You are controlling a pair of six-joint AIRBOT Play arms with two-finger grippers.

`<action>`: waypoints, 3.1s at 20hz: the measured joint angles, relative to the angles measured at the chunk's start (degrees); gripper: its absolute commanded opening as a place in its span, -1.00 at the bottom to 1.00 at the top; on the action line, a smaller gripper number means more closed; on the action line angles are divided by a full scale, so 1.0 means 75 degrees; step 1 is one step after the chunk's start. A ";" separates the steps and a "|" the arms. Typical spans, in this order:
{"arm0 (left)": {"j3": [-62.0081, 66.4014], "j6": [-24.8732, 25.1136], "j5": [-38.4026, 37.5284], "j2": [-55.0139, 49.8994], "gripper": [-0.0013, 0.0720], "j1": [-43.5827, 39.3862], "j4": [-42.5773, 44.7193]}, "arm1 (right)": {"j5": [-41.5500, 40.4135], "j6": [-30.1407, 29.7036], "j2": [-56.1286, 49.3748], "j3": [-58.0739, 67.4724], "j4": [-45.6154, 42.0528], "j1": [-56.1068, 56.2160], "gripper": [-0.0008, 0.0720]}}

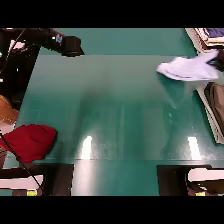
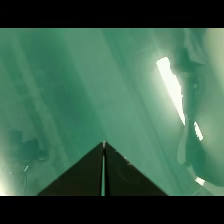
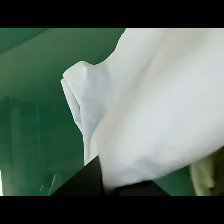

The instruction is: Fold the shirts.

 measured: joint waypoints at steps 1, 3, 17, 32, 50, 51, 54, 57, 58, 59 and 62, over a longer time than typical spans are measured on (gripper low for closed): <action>0.0000 -0.0020 0.0035 0.0000 -0.90 -0.0070 -0.0006 | -0.0076 -0.0015 0.0006 0.0000 -0.0015 -0.0344 -0.94; 0.0000 -0.0032 0.0076 0.0000 -0.90 -0.0184 -0.0017 | -0.0262 -0.0041 0.0006 0.0000 -0.0023 -0.0860 -0.94; 0.0000 -0.0052 0.0137 0.0000 -0.90 -0.0283 -0.0041 | -0.0323 -0.0463 -0.0032 0.2471 0.0740 -0.1955 -0.94; 0.0000 -0.0032 -0.0003 0.0000 -0.90 -0.0283 -0.0044 | 0.1842 -0.1641 0.1961 -0.1259 -0.0283 -0.4459 -0.44; 0.0000 0.0023 0.0015 0.0000 -0.90 -0.0283 -0.0044 | 0.1667 -0.1600 0.3366 -0.2801 0.0192 -0.2827 0.18; 0.0000 0.0023 0.0026 0.0000 -0.90 -0.0283 -0.0044 | 0.1594 -0.1600 0.3363 -0.2789 0.0318 -0.2177 -0.11; 0.0000 0.0023 0.0052 0.0000 -0.90 -0.0283 -0.0044 | 0.1195 -0.1597 0.3357 -0.2777 0.0525 -0.0172 -0.94; 0.0000 0.0023 0.0076 0.0000 -0.90 -0.0283 -0.0044 | 0.0755 -0.1591 0.3357 -0.2774 0.0606 0.1422 -0.94; 0.0000 0.0023 0.0076 0.0000 -0.90 -0.0283 -0.0044 | 0.0632 -0.1591 0.3357 -0.2774 0.0627 0.1851 -0.94; 0.0000 0.0023 0.0079 0.0000 -0.90 -0.0283 -0.0044 | 0.0542 -0.1591 0.3357 -0.2774 0.0629 0.2180 -0.94; 0.0000 0.0023 0.0079 0.0000 -0.90 -0.0283 -0.0044 | 0.0388 -0.1591 0.3357 -0.2774 0.0641 0.2815 -0.94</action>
